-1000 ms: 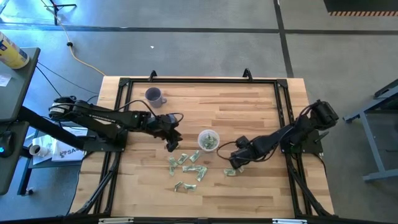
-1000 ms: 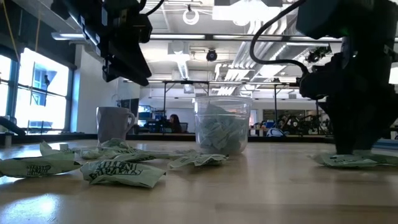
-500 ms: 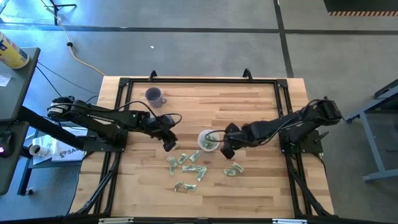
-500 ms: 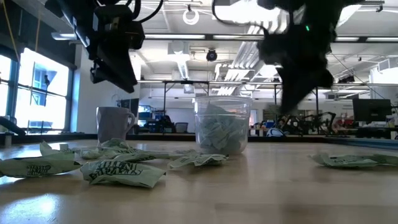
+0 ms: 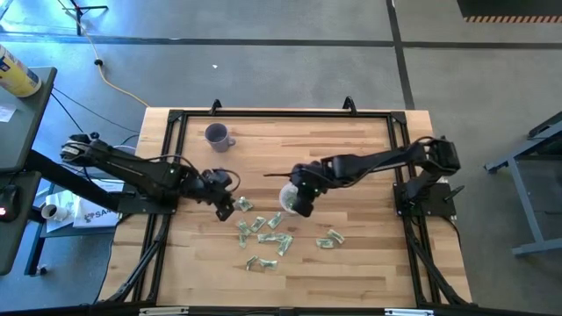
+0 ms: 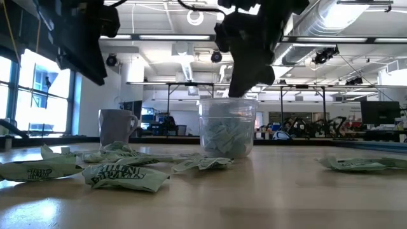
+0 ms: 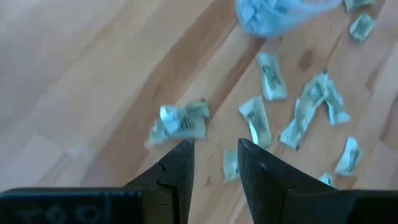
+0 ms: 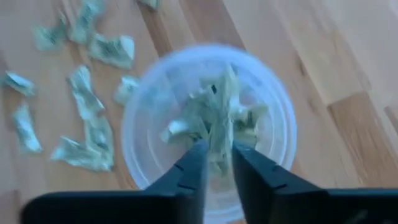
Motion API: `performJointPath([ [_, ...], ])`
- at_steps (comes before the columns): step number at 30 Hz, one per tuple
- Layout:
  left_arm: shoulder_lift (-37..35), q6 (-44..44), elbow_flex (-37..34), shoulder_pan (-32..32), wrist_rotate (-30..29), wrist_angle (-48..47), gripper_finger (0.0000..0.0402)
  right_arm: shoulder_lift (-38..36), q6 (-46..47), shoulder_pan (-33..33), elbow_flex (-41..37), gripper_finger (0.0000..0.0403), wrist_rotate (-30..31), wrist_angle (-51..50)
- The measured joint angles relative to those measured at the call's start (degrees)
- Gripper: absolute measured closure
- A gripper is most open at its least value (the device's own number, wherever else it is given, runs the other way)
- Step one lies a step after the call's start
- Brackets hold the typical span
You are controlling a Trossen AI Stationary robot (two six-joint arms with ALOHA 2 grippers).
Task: Pick and place Stevia / Truvia into bins
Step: Put the stevia packet into the transparent container
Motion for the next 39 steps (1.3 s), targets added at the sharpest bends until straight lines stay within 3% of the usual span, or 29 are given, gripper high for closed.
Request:
performJointPath([
  [6, 0.96, -2.78, -1.26, -2.09, -0.97, 0.11, 0.0245, -2.08, 1.57, 0.75, 0.09, 0.0216, -0.21, -3.13],
  [12, 7.01, 2.00, -3.91, 0.74, 0.67, 8.43, 0.0245, -7.72, 3.55, 9.80, -0.13, 0.0113, 14.75, -16.69],
  [14, 9.78, 7.05, -3.30, 1.96, 1.63, 11.40, 0.0245, -8.68, 5.21, 12.72, -0.84, 0.0094, 16.22, -18.72],
  [19, 16.32, 20.50, 0.32, 2.52, 8.13, 15.42, 0.0245, -9.25, 6.38, 18.77, -2.78, 0.0081, 14.69, -19.02],
  [23, 21.93, 18.72, 4.13, 2.40, 13.06, 17.81, 0.0245, -9.25, 10.52, 23.87, -4.52, 0.0080, 14.98, -22.19],
  [29, 32.64, 12.18, 11.56, 2.00, 10.22, 23.65, 0.0245, -9.43, 24.86, 31.20, -7.03, 0.0080, 19.76, -24.01],
  [33, 40.50, 10.92, 17.60, 2.06, 9.80, 20.51, 0.0242, -9.39, 32.67, 34.17, -7.96, 0.0080, 20.45, -24.56],
  [39, 47.04, 7.61, 25.83, 2.05, 6.37, 13.17, 0.0185, -9.43, 36.81, 36.48, -8.02, 0.0080, 20.88, -25.93],
])
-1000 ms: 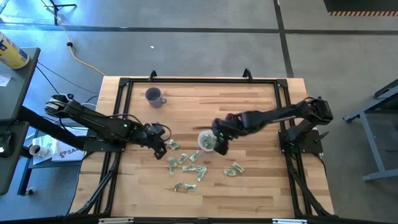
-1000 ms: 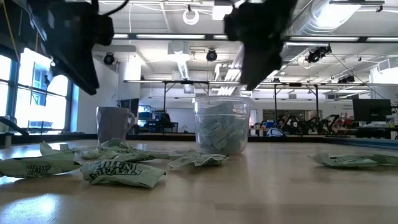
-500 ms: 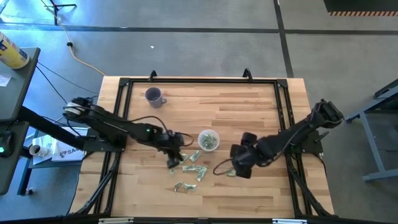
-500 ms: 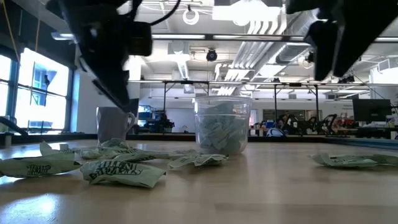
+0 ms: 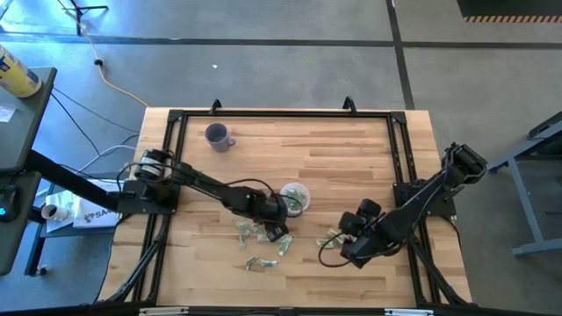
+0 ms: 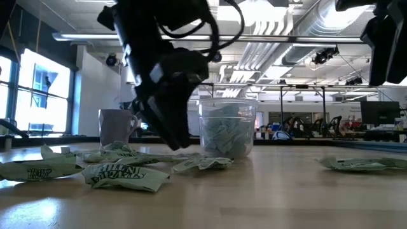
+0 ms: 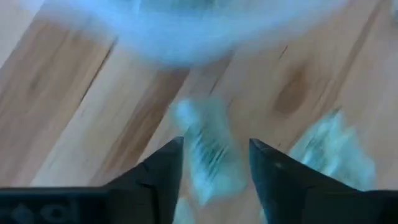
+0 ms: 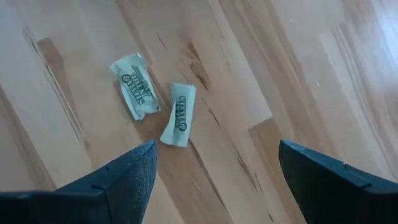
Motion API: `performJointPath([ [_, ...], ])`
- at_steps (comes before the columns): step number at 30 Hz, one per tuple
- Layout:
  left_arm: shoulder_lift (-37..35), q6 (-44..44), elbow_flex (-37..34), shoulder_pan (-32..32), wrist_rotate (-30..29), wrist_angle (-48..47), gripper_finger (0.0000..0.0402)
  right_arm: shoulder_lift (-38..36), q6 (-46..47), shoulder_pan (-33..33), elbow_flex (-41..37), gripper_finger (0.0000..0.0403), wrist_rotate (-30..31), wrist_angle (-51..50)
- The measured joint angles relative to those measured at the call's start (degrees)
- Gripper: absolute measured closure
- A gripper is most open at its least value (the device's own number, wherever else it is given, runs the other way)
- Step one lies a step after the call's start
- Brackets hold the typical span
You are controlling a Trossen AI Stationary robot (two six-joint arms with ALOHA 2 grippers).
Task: Pick and place Stevia / Truvia into bins
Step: Put the stevia packet into the transparent container
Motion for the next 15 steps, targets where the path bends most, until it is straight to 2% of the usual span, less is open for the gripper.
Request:
performJointPath([
  [4, 0.96, -1.60, 1.86, 0.04, -2.36, -0.51, 0.0142, 0.00, 0.08, 0.42, -0.43, 0.0080, 0.07, -0.54],
  [7, 1.71, -2.78, 1.71, 0.02, -2.37, -2.66, 0.0133, -0.07, 0.18, 0.44, -1.24, 0.0080, 0.20, -0.55],
  [11, 3.63, -2.79, 1.92, -0.04, -1.23, -3.34, 0.0142, -0.07, 0.32, 0.44, -2.76, 0.0080, 0.17, 0.33],
  [15, 4.05, -2.59, 2.03, -0.07, -2.37, -4.02, 0.0175, -0.11, 0.29, 0.44, -3.99, 0.0080, -0.58, 0.64],
])
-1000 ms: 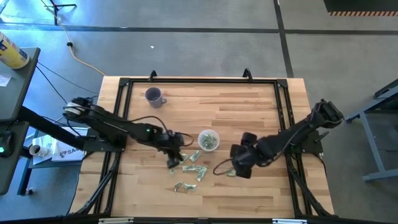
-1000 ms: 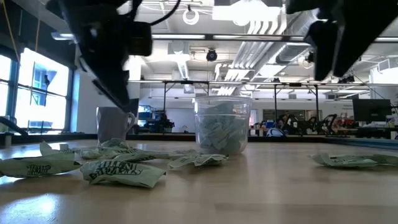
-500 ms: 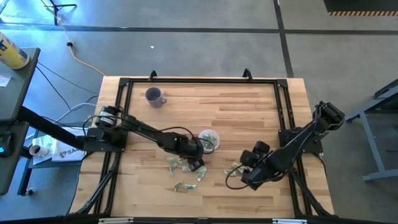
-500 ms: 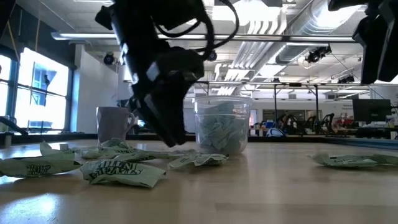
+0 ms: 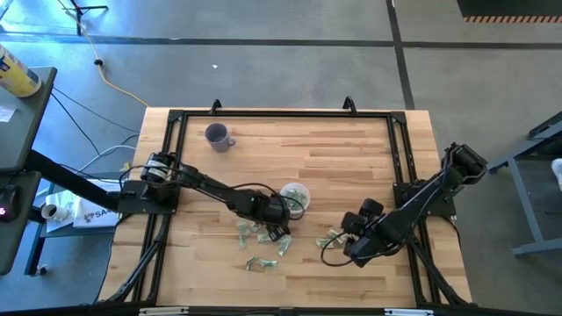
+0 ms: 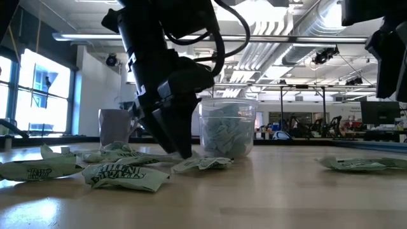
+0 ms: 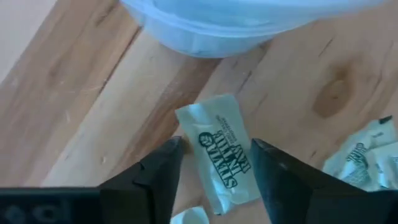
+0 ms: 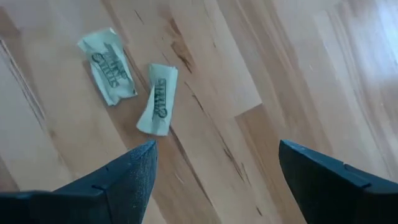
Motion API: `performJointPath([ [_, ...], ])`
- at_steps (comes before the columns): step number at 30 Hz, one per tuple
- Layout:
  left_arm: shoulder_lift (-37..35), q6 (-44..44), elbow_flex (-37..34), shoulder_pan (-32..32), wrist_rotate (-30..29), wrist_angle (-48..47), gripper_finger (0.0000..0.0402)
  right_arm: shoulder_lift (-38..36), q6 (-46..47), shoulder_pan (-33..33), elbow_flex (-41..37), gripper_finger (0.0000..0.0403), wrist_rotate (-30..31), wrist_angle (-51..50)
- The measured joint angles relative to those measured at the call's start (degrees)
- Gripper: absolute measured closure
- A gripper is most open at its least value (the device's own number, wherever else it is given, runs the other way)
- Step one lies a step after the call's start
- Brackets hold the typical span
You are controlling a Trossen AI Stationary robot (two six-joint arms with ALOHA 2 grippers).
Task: Pick and place Stevia / Truvia into bins
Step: Put the stevia packet into the transparent container
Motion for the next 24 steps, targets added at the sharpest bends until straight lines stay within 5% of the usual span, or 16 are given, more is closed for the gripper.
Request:
performJointPath([
  [11, -1.48, 6.75, -0.27, 0.11, -2.35, -4.64, 0.0377, -0.04, 0.00, -0.41, -0.08, 0.0080, 4.71, -0.42],
  [18, -11.72, 7.83, -0.42, 1.31, -4.40, -5.64, 0.0367, -2.61, 0.01, -1.58, -0.08, 0.0080, 9.50, -0.91],
  [24, -19.01, 17.75, -0.10, 3.52, -3.14, 6.87, 0.0381, -3.48, -1.74, -3.73, -0.06, 0.0080, 11.03, -1.06],
])
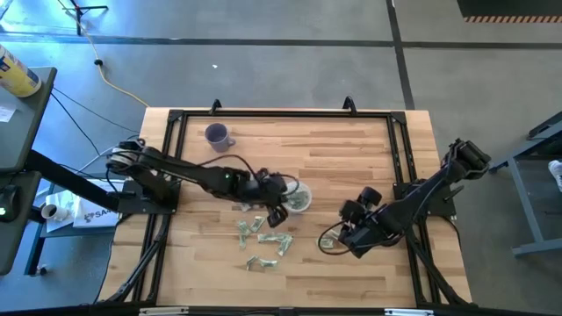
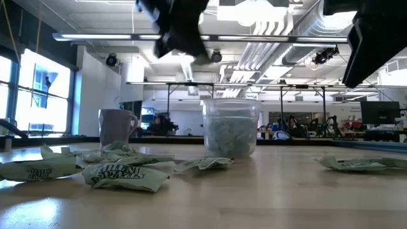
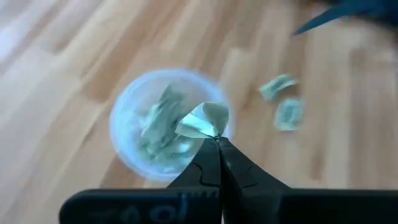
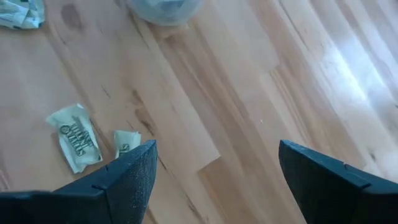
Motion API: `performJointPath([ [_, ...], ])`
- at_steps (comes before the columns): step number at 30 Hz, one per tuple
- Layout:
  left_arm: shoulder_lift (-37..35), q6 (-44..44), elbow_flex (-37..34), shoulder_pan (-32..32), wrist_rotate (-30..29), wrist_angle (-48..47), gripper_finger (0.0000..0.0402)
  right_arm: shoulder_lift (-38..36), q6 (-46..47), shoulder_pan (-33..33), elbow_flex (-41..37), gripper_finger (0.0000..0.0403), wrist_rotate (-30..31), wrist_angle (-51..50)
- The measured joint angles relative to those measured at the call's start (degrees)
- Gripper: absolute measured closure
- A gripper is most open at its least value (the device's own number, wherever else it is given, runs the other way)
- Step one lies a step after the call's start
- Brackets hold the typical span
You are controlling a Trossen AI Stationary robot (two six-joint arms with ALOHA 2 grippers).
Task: Pick and place Stevia / Truvia into bins
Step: Put the stevia packet into the transparent container
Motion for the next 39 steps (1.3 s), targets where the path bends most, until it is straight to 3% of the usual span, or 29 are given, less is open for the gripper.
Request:
performJointPath([
  [11, 3.45, 6.47, -0.34, 7.30, 9.85, 4.73, 0.0380, -0.13, -1.24, -0.97, 0.00, 0.0080, 0.54, 0.87],
  [17, 9.22, 7.76, 0.24, 9.76, 15.73, 15.24, 0.0368, -0.13, -1.29, -2.02, 0.00, 0.0080, 0.78, 1.66],
  [19, 10.48, 7.68, -0.51, 10.31, 17.83, 12.24, 0.0364, -0.14, -1.51, -2.45, -0.19, 0.0080, 0.46, 2.52],
  [26, 13.78, 6.96, -0.18, 10.31, 16.68, 11.83, 0.0358, -0.15, -1.74, -2.81, -0.57, 0.0080, -0.92, 3.48],
  [33, 13.11, 3.12, -0.13, 10.07, 14.80, 12.38, 0.0263, -0.15, -3.98, -2.81, -0.61, 0.0080, -1.85, 4.62],
  [39, 9.27, -1.39, 4.48, 6.74, 16.62, 4.99, 0.0170, -0.15, -11.01, -1.04, -0.61, 0.0080, -1.97, 5.09],
])
